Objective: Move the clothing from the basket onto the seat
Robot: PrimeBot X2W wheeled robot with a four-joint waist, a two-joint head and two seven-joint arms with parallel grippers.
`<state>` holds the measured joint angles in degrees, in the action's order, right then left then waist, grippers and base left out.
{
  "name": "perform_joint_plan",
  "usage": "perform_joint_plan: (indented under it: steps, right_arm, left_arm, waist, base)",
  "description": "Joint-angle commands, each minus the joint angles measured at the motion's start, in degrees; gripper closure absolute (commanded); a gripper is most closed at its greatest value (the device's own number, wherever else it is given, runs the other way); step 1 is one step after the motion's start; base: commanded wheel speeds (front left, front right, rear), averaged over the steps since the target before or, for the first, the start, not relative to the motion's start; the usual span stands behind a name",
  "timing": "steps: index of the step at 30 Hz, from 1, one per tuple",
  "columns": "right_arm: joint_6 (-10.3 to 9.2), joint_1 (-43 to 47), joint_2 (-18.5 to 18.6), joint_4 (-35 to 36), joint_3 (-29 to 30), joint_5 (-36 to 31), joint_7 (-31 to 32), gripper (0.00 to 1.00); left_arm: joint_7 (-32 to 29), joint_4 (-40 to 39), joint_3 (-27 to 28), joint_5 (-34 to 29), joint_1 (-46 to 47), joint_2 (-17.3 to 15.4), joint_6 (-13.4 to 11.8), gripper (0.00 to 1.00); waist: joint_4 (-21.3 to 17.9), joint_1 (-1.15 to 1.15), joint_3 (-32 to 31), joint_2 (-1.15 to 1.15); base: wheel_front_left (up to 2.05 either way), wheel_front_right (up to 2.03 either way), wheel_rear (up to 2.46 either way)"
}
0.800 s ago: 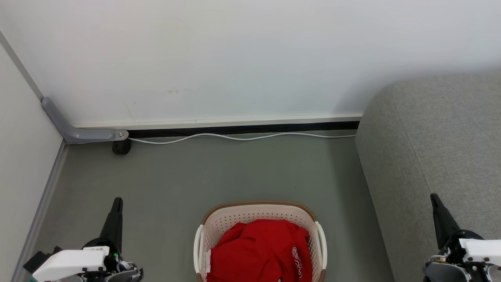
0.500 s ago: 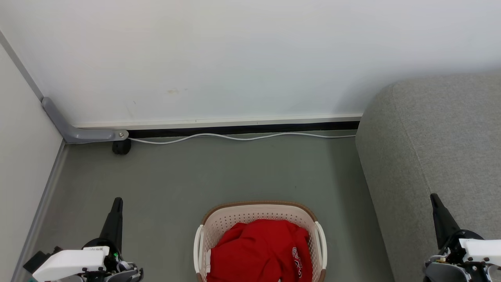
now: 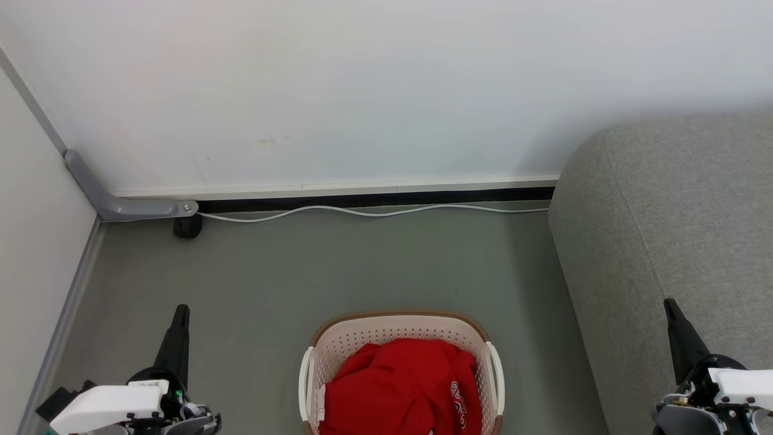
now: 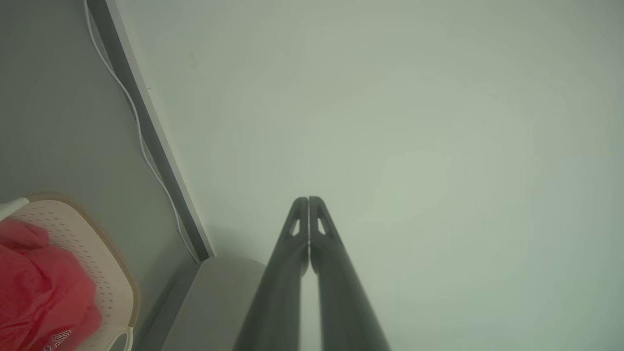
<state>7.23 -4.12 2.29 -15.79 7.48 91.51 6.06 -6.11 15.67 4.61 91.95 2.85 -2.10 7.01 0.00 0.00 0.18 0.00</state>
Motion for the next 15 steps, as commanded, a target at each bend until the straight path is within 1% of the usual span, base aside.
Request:
perform_joint_plan:
  steps: [1,15]
  right_arm:
    - [0.25,-2.06,0.59,1.77,-0.98,0.68,0.41,1.0]
    - [0.25,-2.06,0.59,1.77,-0.98,0.68,0.41,1.0]
  left_arm:
    - [-0.35,-1.64,1.89,0.24,3.33,-0.77,0.47,1.0]
    - [-0.35,-1.64,1.89,0.24,3.33,-0.77,0.47,1.0]
  waist:
    - [0.0,0.0,0.0,0.0]
    - [0.0,0.0,0.0,0.0]
  base:
    - [0.0,0.0,0.0]
    - [0.0,0.0,0.0]
